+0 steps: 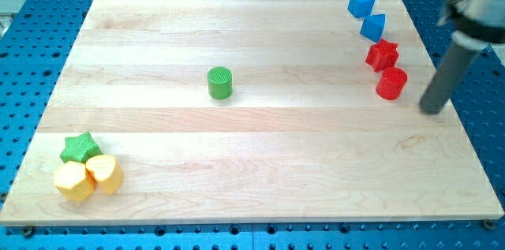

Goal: Move the red and blue blocks to the center

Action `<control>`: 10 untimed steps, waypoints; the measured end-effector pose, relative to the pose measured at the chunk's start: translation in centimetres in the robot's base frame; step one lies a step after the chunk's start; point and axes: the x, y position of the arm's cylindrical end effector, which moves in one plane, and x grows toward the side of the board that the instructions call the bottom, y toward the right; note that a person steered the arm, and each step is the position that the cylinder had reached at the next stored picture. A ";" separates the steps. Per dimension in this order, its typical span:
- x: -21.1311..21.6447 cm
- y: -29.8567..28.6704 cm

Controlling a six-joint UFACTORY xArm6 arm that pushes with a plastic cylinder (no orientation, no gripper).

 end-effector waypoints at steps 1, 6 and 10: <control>-2.5 -2.0; -1.3 -22.2; -9.0 -7.9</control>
